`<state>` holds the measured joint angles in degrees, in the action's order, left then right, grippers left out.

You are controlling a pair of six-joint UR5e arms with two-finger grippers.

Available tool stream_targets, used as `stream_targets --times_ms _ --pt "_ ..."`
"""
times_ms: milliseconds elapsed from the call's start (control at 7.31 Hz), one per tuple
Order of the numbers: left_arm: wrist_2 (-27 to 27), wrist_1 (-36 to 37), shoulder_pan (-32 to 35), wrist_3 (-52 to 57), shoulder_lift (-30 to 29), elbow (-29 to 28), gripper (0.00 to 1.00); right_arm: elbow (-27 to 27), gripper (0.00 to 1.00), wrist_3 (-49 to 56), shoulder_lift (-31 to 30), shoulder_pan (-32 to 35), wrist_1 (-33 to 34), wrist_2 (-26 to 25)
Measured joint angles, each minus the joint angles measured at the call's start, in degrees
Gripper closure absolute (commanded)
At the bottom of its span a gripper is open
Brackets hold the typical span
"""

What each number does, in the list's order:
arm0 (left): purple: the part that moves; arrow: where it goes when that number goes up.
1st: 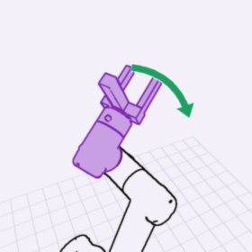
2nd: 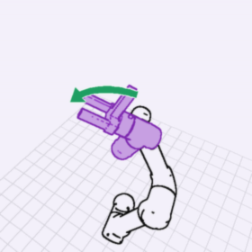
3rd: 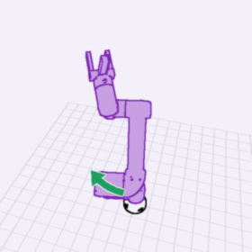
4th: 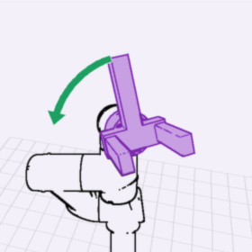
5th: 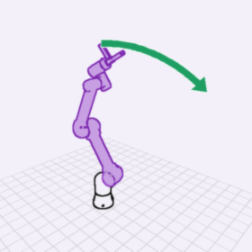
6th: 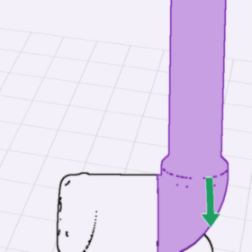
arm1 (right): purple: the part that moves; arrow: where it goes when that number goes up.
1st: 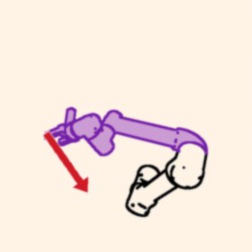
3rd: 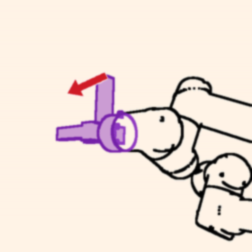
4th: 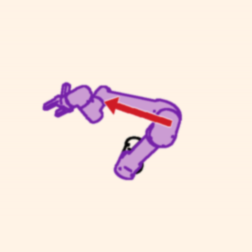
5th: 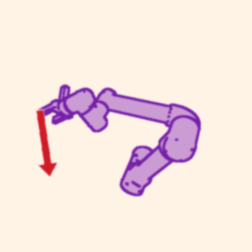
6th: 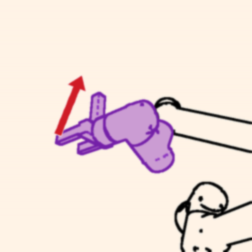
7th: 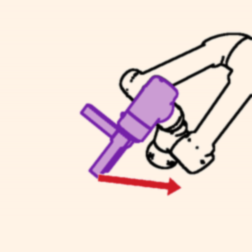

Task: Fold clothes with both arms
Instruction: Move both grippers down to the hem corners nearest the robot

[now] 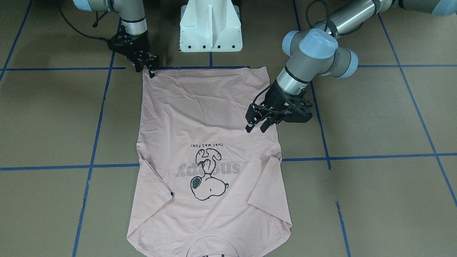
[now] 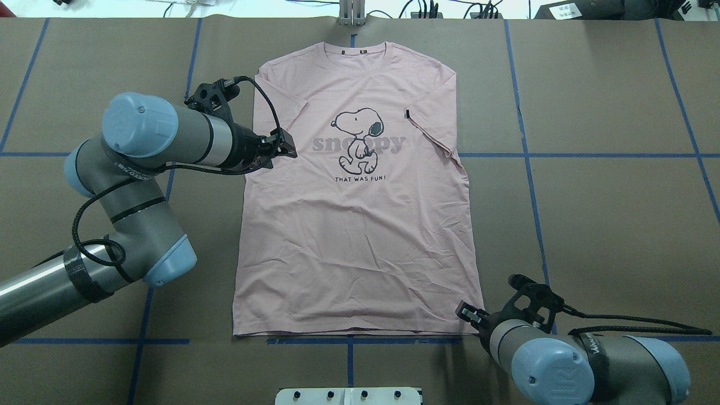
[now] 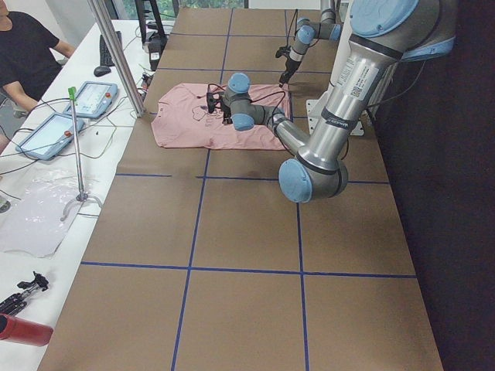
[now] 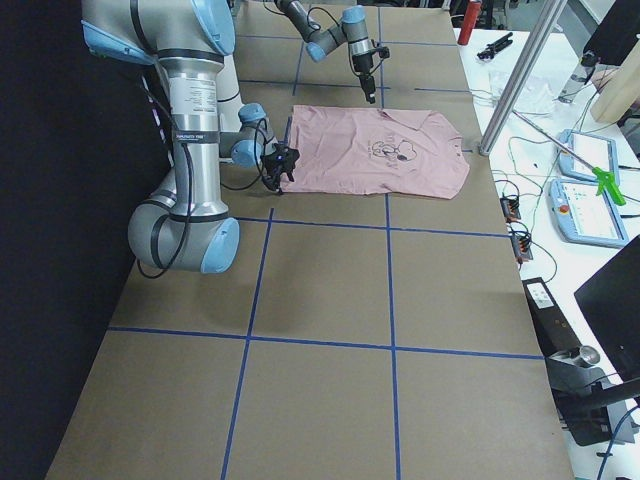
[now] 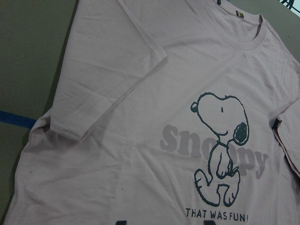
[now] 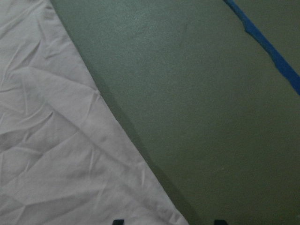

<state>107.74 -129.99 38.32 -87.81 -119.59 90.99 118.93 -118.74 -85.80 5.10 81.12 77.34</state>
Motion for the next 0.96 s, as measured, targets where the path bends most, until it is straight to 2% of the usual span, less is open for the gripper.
stream_targets --times_ms 137,274,684,958 --pt "0.0 0.0 0.0 0.0 0.0 0.0 0.37 0.0 0.86 0.0 0.0 -0.2 0.0 0.1" --pt "-0.1 0.0 0.0 0.0 0.1 0.0 0.37 -0.1 1.00 0.0 0.0 -0.3 0.0 0.3" --pt "-0.1 0.1 0.1 0.1 0.1 0.2 0.36 0.2 1.00 0.0 0.1 -0.4 -0.1 1.2" --pt "-0.3 1.7 -0.1 -1.4 1.8 3.3 0.32 1.3 1.00 0.1 0.1 -0.3 -0.2 1.9"
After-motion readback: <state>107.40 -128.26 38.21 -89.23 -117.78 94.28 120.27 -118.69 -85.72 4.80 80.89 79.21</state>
